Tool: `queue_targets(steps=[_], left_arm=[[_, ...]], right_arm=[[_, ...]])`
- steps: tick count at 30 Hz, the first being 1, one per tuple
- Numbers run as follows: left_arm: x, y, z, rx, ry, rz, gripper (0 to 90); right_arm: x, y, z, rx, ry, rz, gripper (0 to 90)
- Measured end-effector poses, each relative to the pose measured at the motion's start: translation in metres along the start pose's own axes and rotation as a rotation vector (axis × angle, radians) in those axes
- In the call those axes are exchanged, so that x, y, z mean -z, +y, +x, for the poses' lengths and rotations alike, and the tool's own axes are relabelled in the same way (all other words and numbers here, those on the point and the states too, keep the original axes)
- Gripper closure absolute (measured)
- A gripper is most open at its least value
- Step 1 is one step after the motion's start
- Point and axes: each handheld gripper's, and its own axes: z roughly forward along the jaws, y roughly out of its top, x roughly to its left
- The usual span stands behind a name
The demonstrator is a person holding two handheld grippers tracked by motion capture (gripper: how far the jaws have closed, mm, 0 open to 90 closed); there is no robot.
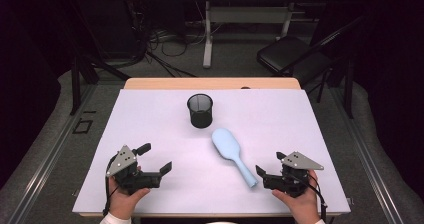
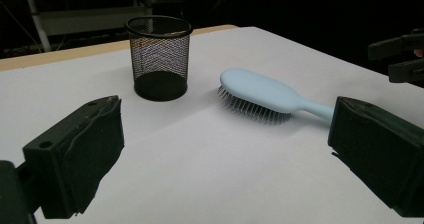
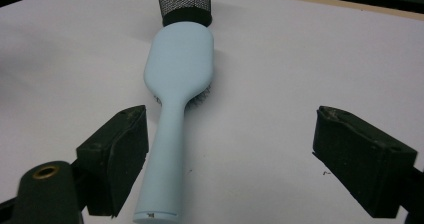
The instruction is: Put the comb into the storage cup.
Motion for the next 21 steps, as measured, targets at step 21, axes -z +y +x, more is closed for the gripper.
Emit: queue_targets(steps=[21], left_arm=[[-0.001,-0.001,0.000,0.007,0.012,0.007,1.7]], right_arm=[[-0.023,0.008,0.011,0.021,0.057,0.146,21.3]])
